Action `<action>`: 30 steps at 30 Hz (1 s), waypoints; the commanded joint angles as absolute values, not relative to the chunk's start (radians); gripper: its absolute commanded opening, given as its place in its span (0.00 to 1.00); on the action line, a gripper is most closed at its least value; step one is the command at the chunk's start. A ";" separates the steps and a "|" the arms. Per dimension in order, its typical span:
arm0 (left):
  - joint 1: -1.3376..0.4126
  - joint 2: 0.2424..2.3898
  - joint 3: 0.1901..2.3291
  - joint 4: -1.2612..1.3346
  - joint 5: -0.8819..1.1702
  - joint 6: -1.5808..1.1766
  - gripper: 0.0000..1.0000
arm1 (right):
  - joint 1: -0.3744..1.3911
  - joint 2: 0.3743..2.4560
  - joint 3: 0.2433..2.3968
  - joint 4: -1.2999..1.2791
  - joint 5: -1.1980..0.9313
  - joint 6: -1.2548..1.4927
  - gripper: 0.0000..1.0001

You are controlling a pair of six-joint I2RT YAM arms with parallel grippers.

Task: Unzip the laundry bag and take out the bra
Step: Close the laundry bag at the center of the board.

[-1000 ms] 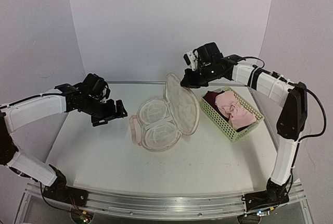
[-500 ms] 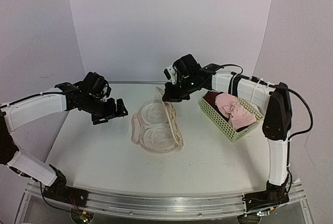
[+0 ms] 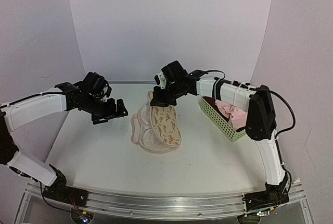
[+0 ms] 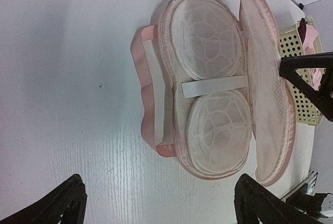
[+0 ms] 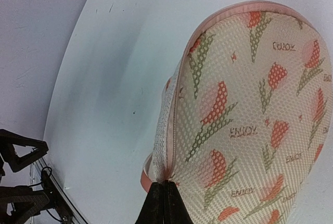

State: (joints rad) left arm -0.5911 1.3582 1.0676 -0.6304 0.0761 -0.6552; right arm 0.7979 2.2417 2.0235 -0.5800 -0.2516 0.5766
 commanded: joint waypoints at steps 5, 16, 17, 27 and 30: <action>-0.595 1.323 1.093 -0.628 0.080 -0.646 1.00 | 0.833 2.327 2.094 -0.478 -0.301 0.664 0.00; -0.595 1.300 1.065 -0.628 0.083 -0.653 1.00 | 0.845 2.391 2.079 -0.403 -0.312 0.732 0.00; -0.595 1.297 1.063 -0.627 0.083 -0.653 1.00 | 0.845 2.398 2.079 -0.394 -0.315 0.739 0.00; -0.595 1.277 1.048 -0.627 0.089 -0.655 1.00 | 0.864 2.472 2.109 -0.370 -0.351 0.779 0.00; -0.595 1.273 1.042 -0.627 0.090 -0.655 1.00 | 0.867 2.491 2.106 -0.365 -0.357 0.789 0.00</action>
State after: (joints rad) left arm -0.5911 1.3098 1.0485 -0.6315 0.0822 -0.6548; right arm 0.8528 2.4752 2.0693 -0.4191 -0.3336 0.7677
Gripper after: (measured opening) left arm 0.996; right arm 0.007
